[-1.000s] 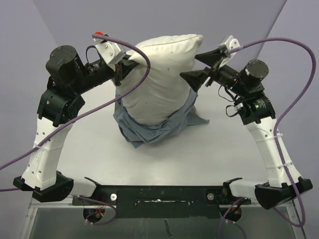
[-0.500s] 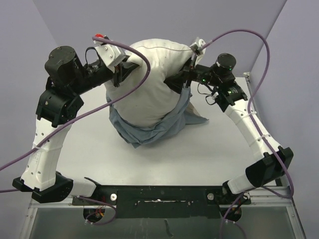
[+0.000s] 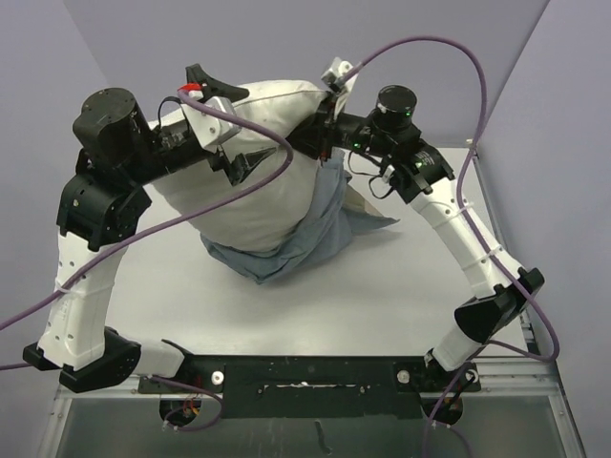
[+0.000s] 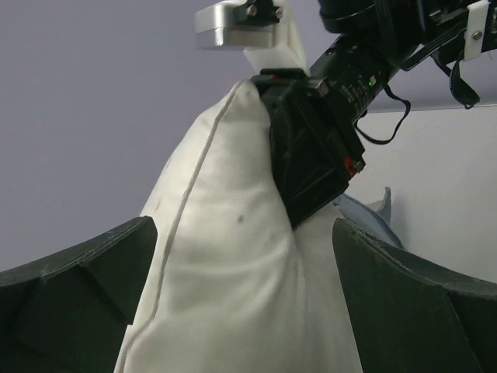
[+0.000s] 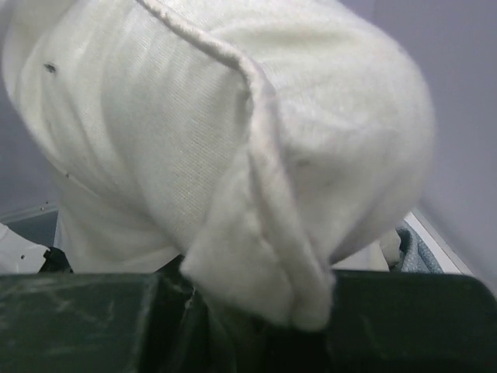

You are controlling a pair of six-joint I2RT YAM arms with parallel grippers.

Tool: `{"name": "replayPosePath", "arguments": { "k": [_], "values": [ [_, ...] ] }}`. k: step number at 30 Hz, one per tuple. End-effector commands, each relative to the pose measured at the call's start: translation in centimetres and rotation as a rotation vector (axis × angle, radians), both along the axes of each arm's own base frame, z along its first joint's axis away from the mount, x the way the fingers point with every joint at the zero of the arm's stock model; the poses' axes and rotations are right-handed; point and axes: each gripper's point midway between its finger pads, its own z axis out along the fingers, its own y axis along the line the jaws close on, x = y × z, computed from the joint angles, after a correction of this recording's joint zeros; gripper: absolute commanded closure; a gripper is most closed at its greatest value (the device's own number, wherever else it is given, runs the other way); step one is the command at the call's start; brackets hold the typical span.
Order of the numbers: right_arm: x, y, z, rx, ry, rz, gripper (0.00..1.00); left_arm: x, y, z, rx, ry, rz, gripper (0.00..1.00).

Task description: Remove the pillowcase from the pillow

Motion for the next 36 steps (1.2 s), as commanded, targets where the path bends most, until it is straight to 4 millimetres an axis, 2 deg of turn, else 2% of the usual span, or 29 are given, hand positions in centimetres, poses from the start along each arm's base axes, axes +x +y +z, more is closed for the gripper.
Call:
{"name": "replayPosePath", "arguments": {
  "k": [1, 4, 7, 10, 12, 13, 14, 16, 17, 19, 20, 24, 26, 29, 31, 33, 36],
  "values": [
    [-2.6, 2.8, 2.3, -0.043, -0.131, 0.017, 1.0, -1.8, -0.9, 0.5, 0.035, -0.06, -0.09, 0.02],
    [-4.0, 4.1, 2.7, -0.044, -0.167, 0.052, 1.0, -0.2, -0.9, -1.5, 0.106, -0.049, -0.057, 0.02],
    [-4.2, 3.2, 3.2, -0.033, -0.166, 0.027, 0.99, 1.9, 0.2, -4.8, 0.185, 0.063, -0.017, 0.08],
    [-2.6, 0.1, 3.1, 0.017, -0.1, -0.034, 0.92, 3.9, 2.6, -5.2, 0.124, 0.166, 0.015, 0.25],
    [-1.9, -1.8, 3.2, 0.071, -0.065, -0.058, 0.84, 4.2, 3.2, -5.2, 0.1, 0.196, 0.008, 0.44],
    [-1.8, -2.3, 2.8, 0.082, -0.055, -0.063, 0.74, 4.1, 3.1, -5.3, 0.098, 0.2, -0.001, 0.6],
    [-1.8, -2.6, 2.6, 0.087, -0.051, -0.066, 0.58, 4.0, 2.9, -5.3, 0.095, 0.199, -0.012, 0.74],
    [-1.8, -3.0, 1.9, 0.078, -0.034, -0.072, 0.24, 3.8, 2.5, -5.4, 0.076, 0.207, -0.027, 0.92],
    [-1.8, -3.3, 1.4, 0.073, -0.016, -0.076, 0.14, 3.8, 2.3, -5.4, 0.069, 0.211, -0.03, 0.98],
    [-0.7, -4.8, -0.5, 0.058, 0.038, -0.136, 0.03, 3.9, 2.2, -4.8, 0.047, 0.213, -0.024, 1.0],
    [0.0, -5.7, -2.6, 0.042, 0.086, -0.171, 0.01, 3.9, 2.2, -4.5, 0.041, 0.205, -0.025, 1.0],
    [0.9, -9.0, -8.9, 0.005, 0.2, -0.258, 0.01, 3.2, 2.1, -2.5, 0.017, 0.152, -0.045, 1.0],
    [0.7, -9.8, -12.0, -0.002, 0.26, -0.253, 0.0, 2.8, 2.0, -1.6, 0.003, 0.144, -0.057, 1.0],
    [0.5, -10.7, -15.3, -0.007, 0.319, -0.261, 0.02, 2.2, 1.9, -1.0, -0.004, 0.144, -0.074, 1.0],
    [0.5, -10.8, -16.1, 0.015, 0.341, -0.25, 0.05, 1.8, 1.8, -0.7, -0.005, 0.136, -0.08, 1.0],
    [0.3, -10.3, -16.0, 0.037, 0.34, -0.201, 0.05, 1.6, 1.7, -0.7, -0.005, 0.134, -0.085, 1.0],
    [0.6, -9.7, -15.8, 0.031, 0.327, -0.156, 0.01, 1.3, 1.5, -0.8, -0.004, 0.139, -0.094, 1.0]
  ]
}}
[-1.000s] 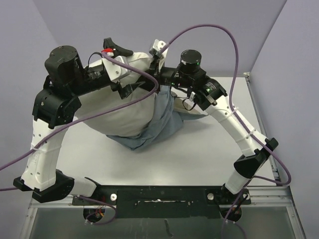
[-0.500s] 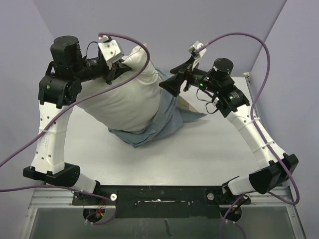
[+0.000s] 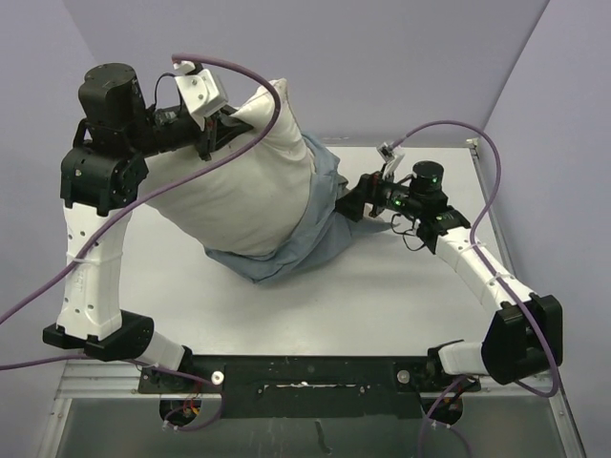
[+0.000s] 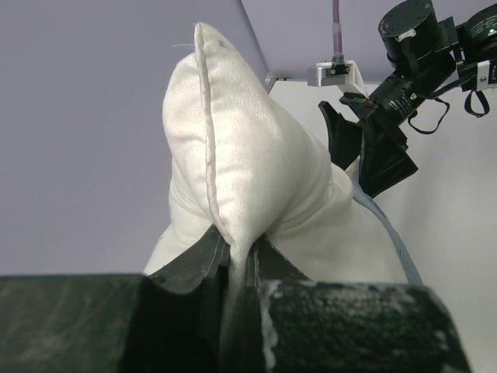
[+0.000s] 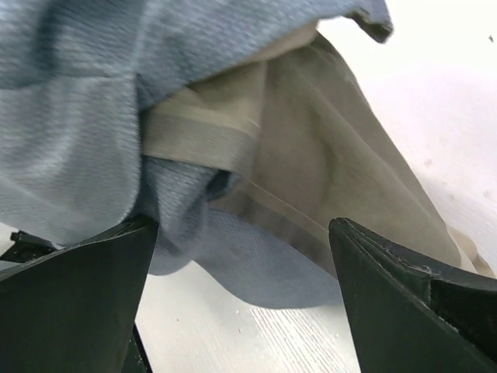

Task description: Remove the pillowcase from the pillow

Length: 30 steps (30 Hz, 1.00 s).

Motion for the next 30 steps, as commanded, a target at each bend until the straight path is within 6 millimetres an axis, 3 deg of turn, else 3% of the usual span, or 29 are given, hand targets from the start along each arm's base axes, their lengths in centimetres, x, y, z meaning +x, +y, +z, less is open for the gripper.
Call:
{"name": "replayPosePath", "arguments": {
  "k": [1, 5, 8, 10, 13, 14, 19, 22, 26, 30],
  "values": [
    [0.4, 1.5, 5.6, 0.094, -0.187, 0.104, 0.01, -1.7, -0.4, 2.2, -0.033, -0.065, -0.044, 1.0],
    [0.8, 2.6, 6.8, 0.121, -0.199, 0.159, 0.02, -1.8, -0.6, 2.0, -0.031, -0.061, -0.048, 1.0],
    [1.4, 3.5, 6.3, 0.117, -0.167, 0.171, 0.12, -1.7, -0.6, 1.9, -0.027, -0.065, -0.048, 1.0],
    [2.1, 3.7, 4.8, 0.092, -0.106, 0.153, 0.33, -1.6, -0.7, 1.9, -0.024, -0.071, -0.048, 1.0],
    [3.3, 2.8, 1.7, 0.048, -0.029, 0.075, 0.79, -1.8, -0.6, 2.1, -0.021, -0.087, -0.047, 1.0],
    [3.5, 2.3, 0.9, 0.041, -0.021, 0.048, 0.86, -1.8, -0.6, 2.1, -0.02, -0.096, -0.046, 1.0],
    [4.4, -0.1, -1.4, 0.018, -0.009, -0.073, 0.99, -2.1, -0.4, 2.6, -0.02, -0.129, -0.043, 1.0],
    [5.2, -2.2, -2.8, -0.009, 0.01, -0.178, 1.0, -2.5, -0.2, 3.8, -0.038, -0.167, -0.036, 1.0],
    [6.3, -6.3, -7.5, -0.102, 0.125, -0.383, 1.0, -3.2, 0.4, 6.6, -0.084, -0.245, -0.016, 1.0],
    [5.7, -9.6, -13.6, -0.245, 0.274, -0.528, 1.0, -3.3, 2.4, 10.8, -0.174, -0.346, 0.059, 1.0]
  ]
}}
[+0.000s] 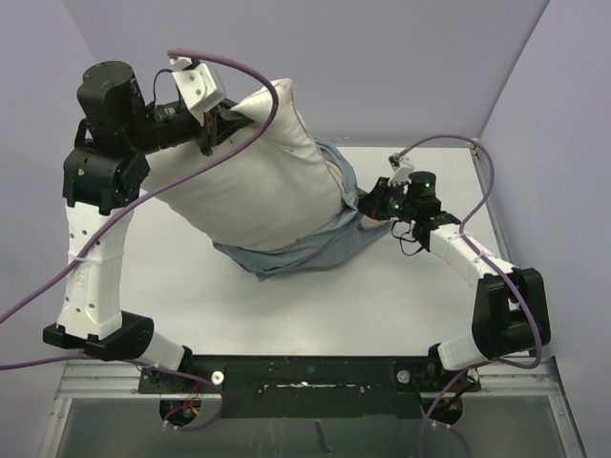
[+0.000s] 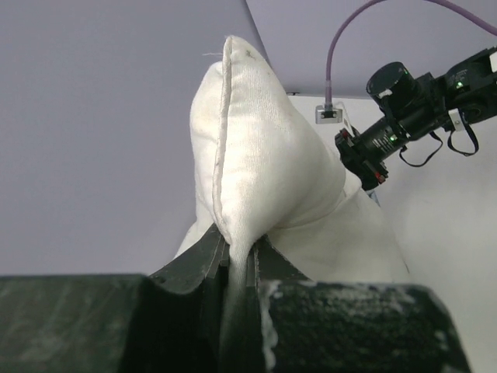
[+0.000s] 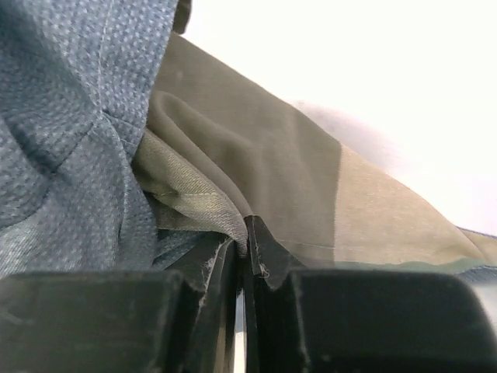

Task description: Remove the pillowcase from the pillow

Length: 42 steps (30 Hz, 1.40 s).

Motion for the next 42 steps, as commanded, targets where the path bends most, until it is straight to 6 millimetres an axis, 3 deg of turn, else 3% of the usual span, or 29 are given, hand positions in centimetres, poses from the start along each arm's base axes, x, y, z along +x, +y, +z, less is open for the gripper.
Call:
{"name": "replayPosePath", "arguments": {
  "k": [1, 6, 9, 17, 20, 21, 24, 27, 29, 31, 34, 37, 40, 42],
  "values": [
    [0.1, -5.5, -6.8, -0.185, 0.156, -0.249, 1.0, -3.5, 3.6, 11.4, -0.179, -0.354, 0.096, 1.0],
    [-2.4, -5.9, -12.5, -0.25, 0.27, -0.26, 1.0, -3.2, 6.7, 17.1, -0.322, -0.527, 0.247, 1.0],
    [-3.7, -5.5, -14.3, -0.289, 0.297, -0.251, 1.0, -3.0, 8.2, 19.6, -0.39, -0.611, 0.327, 1.0],
    [-4.6, -6.6, -16.1, -0.341, 0.344, -0.299, 1.0, -4.8, 12.9, 26.7, -0.592, -0.841, 0.531, 1.0],
    [-4.6, -7.0, -16.2, -0.348, 0.349, -0.315, 1.0, -5.8, 13.9, 28.1, -0.637, -0.891, 0.566, 1.0],
    [-4.3, -6.8, -15.9, -0.341, 0.338, -0.31, 0.93, -5.7, 13.6, 27.9, -0.627, -0.873, 0.555, 1.0],
    [-3.2, -5.6, -12.6, -0.3, 0.236, -0.279, 0.69, -3.6, 12.0, 25.0, -0.559, -0.739, 0.509, 1.0],
    [-2.2, -4.6, -6.3, -0.292, 0.027, -0.271, 0.42, -0.7, 10.5, 20.5, -0.491, -0.577, 0.484, 1.0],
    [-2.3, -3.8, -2.0, -0.303, -0.129, -0.256, 0.31, 1.2, 9.8, 17.0, -0.453, -0.463, 0.491, 1.0],
    [-3.1, -2.0, 2.2, -0.322, -0.306, -0.209, 0.27, 2.7, 9.4, 14.3, -0.429, -0.405, 0.511, 1.0],
    [-6.1, 3.0, 6.9, -0.395, -0.58, -0.052, 0.24, 4.3, 9.2, 12.0, -0.403, -0.362, 0.543, 1.0],
    [-9.8, 8.7, 9.1, -0.492, -0.814, 0.139, 0.2, 4.8, 8.3, 11.1, -0.383, -0.335, 0.536, 1.0],
    [-10.6, 12.5, 10.5, -0.517, -0.852, 0.24, 0.14, 4.0, 6.1, 10.9, -0.364, -0.322, 0.467, 1.0],
    [-10.5, 14.8, 12.9, -0.454, -0.86, 0.295, 0.11, 3.1, 4.4, 11.0, -0.347, -0.324, 0.416, 1.0]
  ]
}}
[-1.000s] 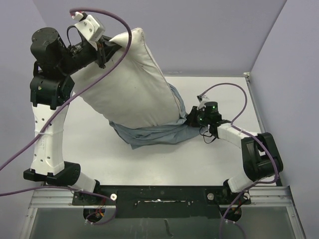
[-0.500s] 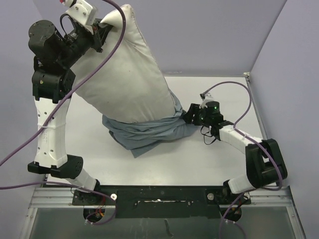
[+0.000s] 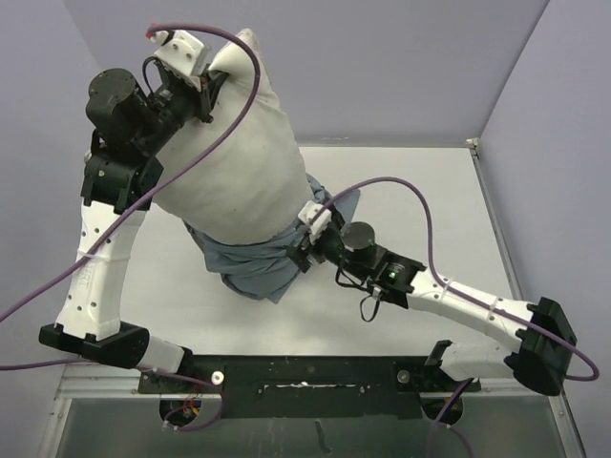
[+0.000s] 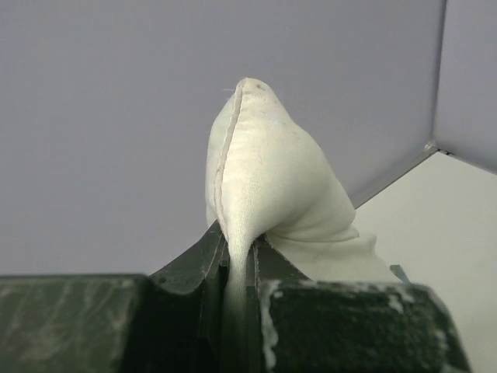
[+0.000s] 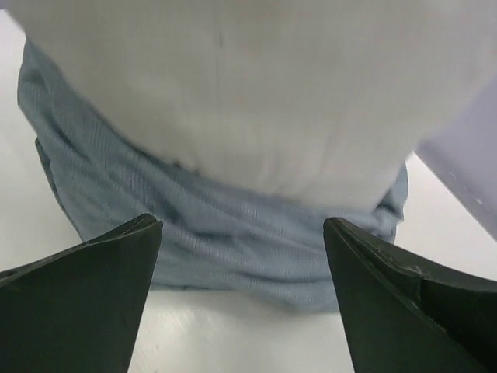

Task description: Remove the pillowcase from the pillow

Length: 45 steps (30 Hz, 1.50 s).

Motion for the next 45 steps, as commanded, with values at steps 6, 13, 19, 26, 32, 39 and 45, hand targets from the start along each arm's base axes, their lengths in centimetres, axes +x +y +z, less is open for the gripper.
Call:
{"name": "replayPosePath", "arguments": {
  "k": [6, 13, 19, 26, 32, 39, 45],
  "values": [
    [1.4, 8.3, 13.3, -0.058, -0.356, 0.063, 0.02, -6.6, -4.9, 9.1, -0.057, -0.283, -0.068, 1.0],
    [0.8, 8.4, 18.2, 0.014, -0.518, -0.023, 0.02, -7.4, -5.9, 10.0, -0.085, -0.271, -0.087, 1.0],
    [-2.7, 7.7, 15.1, -0.072, -0.569, 0.03, 0.02, -6.2, -3.9, 11.8, -0.085, -0.356, 0.068, 1.0],
    [-6.5, 8.3, 7.9, -0.202, -0.605, 0.072, 0.0, -5.0, -2.2, 12.3, -0.093, -0.388, 0.214, 1.0],
    [-7.7, 12.8, 5.5, -0.28, -0.646, 0.178, 0.0, -5.4, -2.9, 12.0, -0.077, -0.382, 0.2, 1.0],
    [-3.5, 14.7, 4.4, -0.259, -0.557, 0.179, 0.05, -6.1, -3.7, 11.8, -0.076, -0.372, 0.187, 1.0],
    [-1.5, 15.9, 4.3, -0.326, -0.647, 0.108, 0.08, -6.8, -4.0, 11.7, -0.079, -0.365, 0.17, 1.0]
  ]
}}
